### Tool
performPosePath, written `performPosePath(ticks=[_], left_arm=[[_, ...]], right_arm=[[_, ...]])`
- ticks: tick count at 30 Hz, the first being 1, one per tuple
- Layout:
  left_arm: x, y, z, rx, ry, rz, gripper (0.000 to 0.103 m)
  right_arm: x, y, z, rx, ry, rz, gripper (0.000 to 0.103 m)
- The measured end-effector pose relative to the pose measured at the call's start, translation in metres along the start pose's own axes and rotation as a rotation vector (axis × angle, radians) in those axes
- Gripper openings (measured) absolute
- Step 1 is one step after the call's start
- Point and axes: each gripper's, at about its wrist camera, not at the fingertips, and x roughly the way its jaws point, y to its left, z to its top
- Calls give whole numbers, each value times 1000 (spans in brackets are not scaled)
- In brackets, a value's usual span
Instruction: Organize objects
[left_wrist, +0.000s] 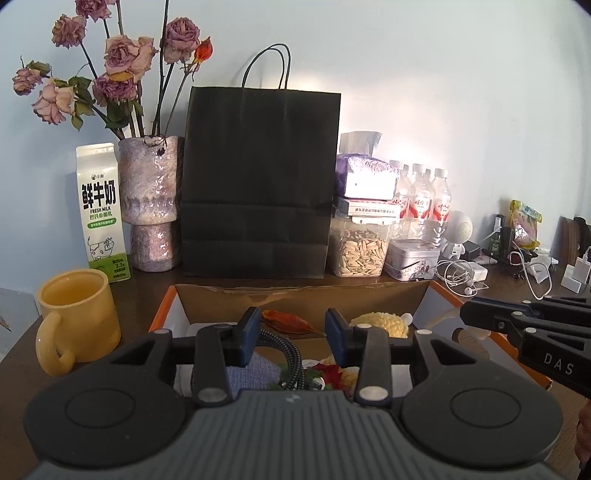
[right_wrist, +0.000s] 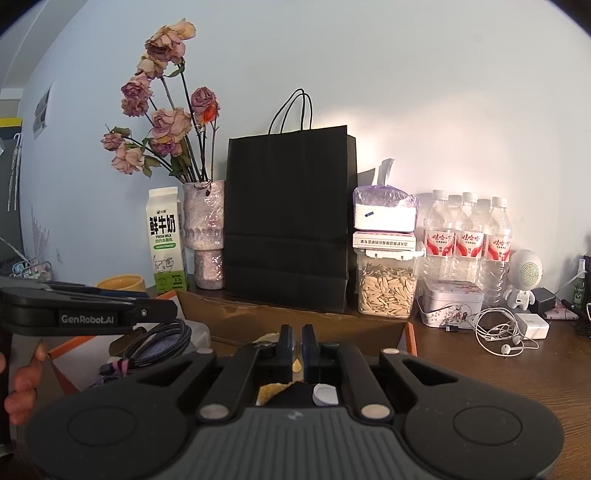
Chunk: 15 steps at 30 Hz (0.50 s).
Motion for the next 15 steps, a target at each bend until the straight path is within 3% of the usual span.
performPosePath(ticks=[1, 2, 3, 4, 5, 6, 7, 8, 15], left_arm=[[-1, 0, 0, 0, -6, 7, 41], [-2, 0, 1, 0, -8, 18, 51], [-1, 1, 1, -2, -8, 30, 71], [-1, 2, 1, -8, -9, 46, 84], [-2, 3, 1, -16, -18, 63, 103], [-3, 4, 2, -22, -32, 82, 103], [-3, 5, 3, -24, -37, 93, 103], [-3, 6, 4, -30, -37, 94, 103], [1, 5, 2, -39, -17, 99, 103]], right_arm=[[-1, 0, 0, 1, 0, 0, 10], [-2, 0, 0, 4, -3, -5, 13], [-3, -1, 1, 8, -5, -9, 21], [-3, -2, 1, 12, -4, -14, 28], [-4, -4, 1, 19, -5, -19, 54], [-4, -5, 0, 28, -9, -29, 86], [-5, -6, 0, 33, -11, -37, 98], [-5, -6, 0, 31, -9, -38, 103], [-1, -5, -2, 30, 16, -41, 103]])
